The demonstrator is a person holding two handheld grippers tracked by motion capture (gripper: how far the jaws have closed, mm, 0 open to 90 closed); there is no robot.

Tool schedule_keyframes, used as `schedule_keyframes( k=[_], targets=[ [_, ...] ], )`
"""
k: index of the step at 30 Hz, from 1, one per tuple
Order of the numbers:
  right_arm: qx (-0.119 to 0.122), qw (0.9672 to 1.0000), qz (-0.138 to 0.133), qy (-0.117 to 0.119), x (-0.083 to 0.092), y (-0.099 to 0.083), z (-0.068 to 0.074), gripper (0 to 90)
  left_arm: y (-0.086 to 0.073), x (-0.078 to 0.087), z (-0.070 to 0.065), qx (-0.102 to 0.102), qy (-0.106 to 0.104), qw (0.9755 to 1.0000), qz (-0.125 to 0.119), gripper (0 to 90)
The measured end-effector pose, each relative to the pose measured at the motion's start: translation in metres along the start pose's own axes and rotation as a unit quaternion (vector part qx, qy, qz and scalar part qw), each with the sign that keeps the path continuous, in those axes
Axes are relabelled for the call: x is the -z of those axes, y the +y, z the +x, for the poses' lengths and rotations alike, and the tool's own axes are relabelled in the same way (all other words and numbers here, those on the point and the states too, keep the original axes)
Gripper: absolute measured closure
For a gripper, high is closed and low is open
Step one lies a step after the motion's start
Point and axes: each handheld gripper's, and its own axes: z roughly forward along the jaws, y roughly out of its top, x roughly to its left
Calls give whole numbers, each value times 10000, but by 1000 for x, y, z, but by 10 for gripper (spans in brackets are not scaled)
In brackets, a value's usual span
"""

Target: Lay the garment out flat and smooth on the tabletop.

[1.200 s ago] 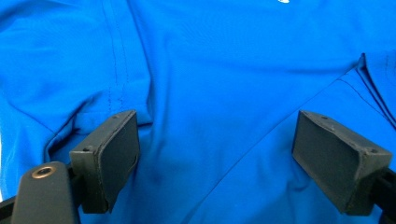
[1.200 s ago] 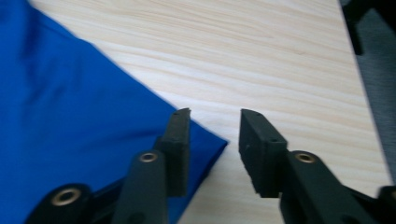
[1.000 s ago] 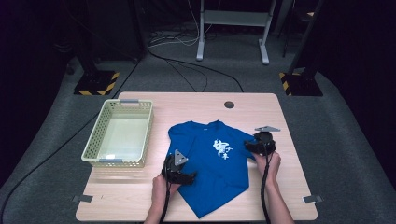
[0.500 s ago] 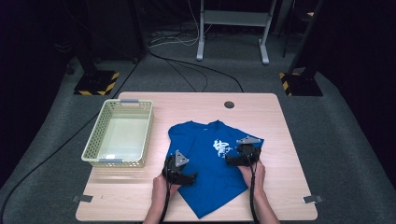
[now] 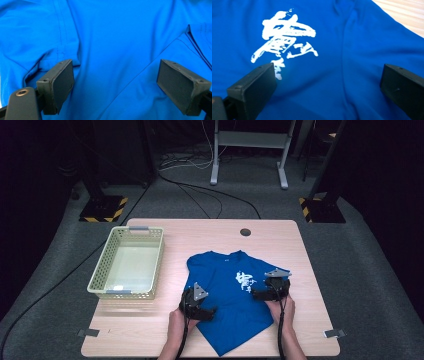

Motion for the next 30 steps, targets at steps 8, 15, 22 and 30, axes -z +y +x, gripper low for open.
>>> schedule_keyframes(
  k=[8,15,22,30],
  targets=[
    [-100,9999,-6,-100,9,-8,-20,4,4,-3,-7,-79,-78,9999,1,140],
    [-124,9999,-1,-115,9,-8,-20,4,4,5,10,405,-169,9985,-329,138],
    [-138,9998,-3,-133,8,-7,-20,4,38,10,25,447,134,9981,-400,189],
    [-138,9998,-5,-134,8,-7,-21,5,72,-26,41,681,357,9970,48,354]
  ],
)
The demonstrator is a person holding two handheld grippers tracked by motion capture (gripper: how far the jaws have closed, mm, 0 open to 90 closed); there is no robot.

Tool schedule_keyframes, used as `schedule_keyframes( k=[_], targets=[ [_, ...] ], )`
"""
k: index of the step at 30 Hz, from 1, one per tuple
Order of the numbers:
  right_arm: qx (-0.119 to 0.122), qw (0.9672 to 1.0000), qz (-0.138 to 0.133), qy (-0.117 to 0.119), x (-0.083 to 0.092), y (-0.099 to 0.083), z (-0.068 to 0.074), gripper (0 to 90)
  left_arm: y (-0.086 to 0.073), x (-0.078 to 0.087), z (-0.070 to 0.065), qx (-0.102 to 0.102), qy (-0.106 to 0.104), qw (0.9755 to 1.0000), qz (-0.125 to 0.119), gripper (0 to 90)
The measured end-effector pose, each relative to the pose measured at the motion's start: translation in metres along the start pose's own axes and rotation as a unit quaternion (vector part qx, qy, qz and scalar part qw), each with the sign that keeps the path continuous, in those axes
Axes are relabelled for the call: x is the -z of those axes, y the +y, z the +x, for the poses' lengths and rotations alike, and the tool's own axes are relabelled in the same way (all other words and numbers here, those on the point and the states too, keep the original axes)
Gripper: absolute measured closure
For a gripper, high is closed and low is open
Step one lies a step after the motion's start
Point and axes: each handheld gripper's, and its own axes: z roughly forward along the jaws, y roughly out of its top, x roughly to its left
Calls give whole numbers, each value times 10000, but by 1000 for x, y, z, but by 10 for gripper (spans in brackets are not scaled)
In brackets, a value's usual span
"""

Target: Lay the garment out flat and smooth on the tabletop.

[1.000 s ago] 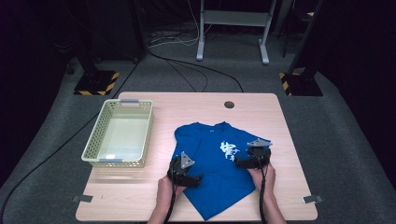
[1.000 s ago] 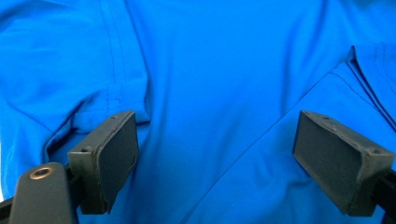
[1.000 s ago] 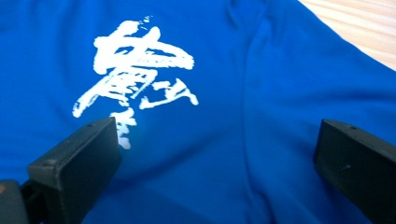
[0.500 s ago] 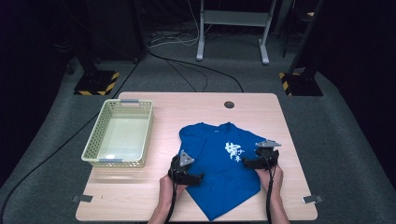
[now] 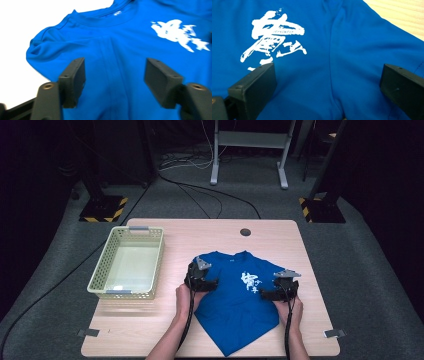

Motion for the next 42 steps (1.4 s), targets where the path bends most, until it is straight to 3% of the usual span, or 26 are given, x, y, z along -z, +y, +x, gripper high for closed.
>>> schedule_keyframes(
  k=[3,10,14,18,23,27,42],
  targets=[
    [-2,10000,-3,-1,0,0,0,5,5,-14,1,-5,65,9996,273,397],
    [-5,10000,-6,-3,0,0,0,7,5,-32,-2,-137,264,9980,550,465],
    [-5,10000,-7,-3,0,0,0,7,4,-32,0,-101,342,9983,459,535],
    [-5,10000,-8,-3,0,0,0,7,4,-32,0,-128,288,9985,453,598],
    [-5,10000,-7,-3,0,0,0,7,4,-32,-3,-196,256,9985,437,748],
    [-8,10000,-6,-4,0,0,0,7,3,-32,0,-69,221,9990,391,848],
    [-13,10000,-10,-9,0,0,0,10,5,-7,16,83,330,9994,21,864]
  ],
)
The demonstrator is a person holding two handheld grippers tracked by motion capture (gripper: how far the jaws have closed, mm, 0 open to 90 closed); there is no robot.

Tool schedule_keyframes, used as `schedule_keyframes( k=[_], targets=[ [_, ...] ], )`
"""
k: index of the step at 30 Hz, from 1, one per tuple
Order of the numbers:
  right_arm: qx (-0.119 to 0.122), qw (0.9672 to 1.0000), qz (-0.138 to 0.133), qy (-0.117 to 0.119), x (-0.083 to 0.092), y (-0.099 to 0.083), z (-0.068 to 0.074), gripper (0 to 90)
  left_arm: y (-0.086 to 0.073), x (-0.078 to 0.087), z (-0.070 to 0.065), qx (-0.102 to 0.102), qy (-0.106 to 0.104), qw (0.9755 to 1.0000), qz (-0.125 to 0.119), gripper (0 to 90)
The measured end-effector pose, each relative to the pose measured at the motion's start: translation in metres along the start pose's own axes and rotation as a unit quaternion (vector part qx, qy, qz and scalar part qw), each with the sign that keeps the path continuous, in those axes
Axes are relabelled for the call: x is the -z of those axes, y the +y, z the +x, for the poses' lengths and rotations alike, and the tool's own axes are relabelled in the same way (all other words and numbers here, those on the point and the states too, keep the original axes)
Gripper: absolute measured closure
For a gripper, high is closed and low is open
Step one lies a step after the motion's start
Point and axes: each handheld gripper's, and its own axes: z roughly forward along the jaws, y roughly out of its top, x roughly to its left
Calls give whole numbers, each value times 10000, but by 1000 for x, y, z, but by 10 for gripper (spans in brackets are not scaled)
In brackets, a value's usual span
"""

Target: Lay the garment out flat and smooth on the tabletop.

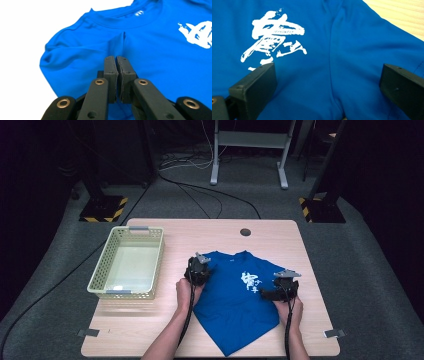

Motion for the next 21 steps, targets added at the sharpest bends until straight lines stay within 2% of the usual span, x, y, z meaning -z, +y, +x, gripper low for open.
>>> schedule_keyframes(
  k=[9,21],
  targets=[
    [-23,10000,-2,-16,0,0,0,12,-5,11,20,204,230,9995,-110,864],
    [-71,9999,-14,-74,0,0,-1,17,-13,19,40,433,496,9978,-79,863]
  ],
)
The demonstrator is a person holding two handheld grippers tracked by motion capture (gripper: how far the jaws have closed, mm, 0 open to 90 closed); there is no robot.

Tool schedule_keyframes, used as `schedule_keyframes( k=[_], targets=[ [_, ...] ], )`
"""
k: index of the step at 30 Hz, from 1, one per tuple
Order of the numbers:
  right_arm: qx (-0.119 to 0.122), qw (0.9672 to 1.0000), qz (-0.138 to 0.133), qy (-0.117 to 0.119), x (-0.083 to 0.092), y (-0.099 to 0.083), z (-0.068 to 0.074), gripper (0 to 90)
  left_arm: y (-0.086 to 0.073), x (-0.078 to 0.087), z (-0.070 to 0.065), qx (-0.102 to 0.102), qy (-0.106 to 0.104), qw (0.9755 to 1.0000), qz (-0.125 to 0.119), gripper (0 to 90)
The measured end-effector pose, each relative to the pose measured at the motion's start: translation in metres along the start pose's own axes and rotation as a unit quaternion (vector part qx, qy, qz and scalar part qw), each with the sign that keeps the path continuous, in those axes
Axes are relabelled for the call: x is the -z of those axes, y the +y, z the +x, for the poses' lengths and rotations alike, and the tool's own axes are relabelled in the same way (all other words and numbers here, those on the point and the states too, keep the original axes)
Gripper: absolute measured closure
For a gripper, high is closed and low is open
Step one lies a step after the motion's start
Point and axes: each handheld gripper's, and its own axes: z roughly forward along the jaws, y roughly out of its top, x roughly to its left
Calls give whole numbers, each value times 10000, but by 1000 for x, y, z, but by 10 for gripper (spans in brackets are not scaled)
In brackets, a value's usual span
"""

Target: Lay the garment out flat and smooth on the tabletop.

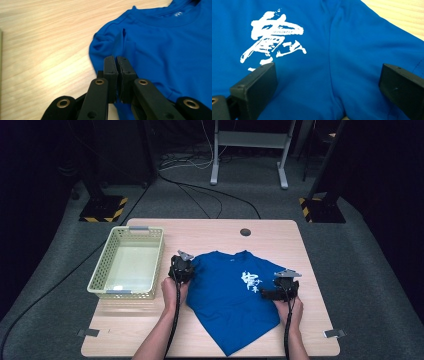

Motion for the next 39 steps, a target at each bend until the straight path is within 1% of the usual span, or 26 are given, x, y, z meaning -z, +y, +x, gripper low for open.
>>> schedule_keyframes(
  k=[1,8,10,15,17,19,21,22,24,25,27,28,29,30,32,33,35,36,37,39],
  targets=[
    [-7,10000,-4,-13,0,0,0,19,-1,0,1,37,19,10000,-8,863],
    [-47,10000,-4,-51,0,0,-2,19,-4,3,7,94,127,9999,-60,863],
    [-68,9999,-3,-73,1,-1,-6,19,-5,3,9,120,147,9998,-64,863],
    [-152,9998,-10,-150,6,-6,-21,19,-10,0,13,180,204,9996,13,860],
    [-160,9997,-10,-161,8,-7,-25,19,-13,-1,14,213,287,9994,36,855],
    [-149,9998,-11,-159,8,-7,-27,19,-16,0,14,273,380,9989,47,820],
    [-153,9998,-10,-151,9,-8,-29,19,-16,5,13,285,438,9986,-6,782],
    [-152,9998,-10,-151,9,-8,-29,19,-15,9,12,263,492,9984,-62,755],
    [-151,9998,-10,-151,9,-8,-29,19,-15,15,11,202,542,9981,-201,737],
    [-151,9998,-10,-151,9,-8,-29,19,-14,18,10,171,576,9979,-231,712],
    [-151,9998,-10,-152,9,-8,-29,19,-13,24,10,213,531,9977,-375,660],
    [-151,9998,-10,-152,9,-8,-29,19,-12,26,9,205,505,9976,-420,618],
    [-152,9998,-10,-152,9,-8,-29,19,-11,27,8,209,431,9979,-445,580],
    [-152,9998,-10,-152,9,-8,-29,19,-10,26,6,171,391,9981,-439,549],
    [-154,9998,-9,-154,9,-8,-29,19,-8,21,-2,22,382,9985,-398,497],
    [-154,9998,-9,-156,9,-8,-29,19,-7,17,-6,-31,339,9989,-333,470],
    [-158,9997,-8,-160,9,-8,-28,19,-7,7,-13,-150,343,9992,-158,436],
    [-159,9997,-8,-162,9,-8,-28,19,-8,1,-14,-148,323,9993,-72,423],
    [-160,9997,-9,-164,9,-8,-28,19,-9,-4,-14,-103,284,9995,6,409],
    [-166,9997,-8,-168,9,-8,-28,20,-11,-10,-12,-13,294,9994,168,394]
  ],
)
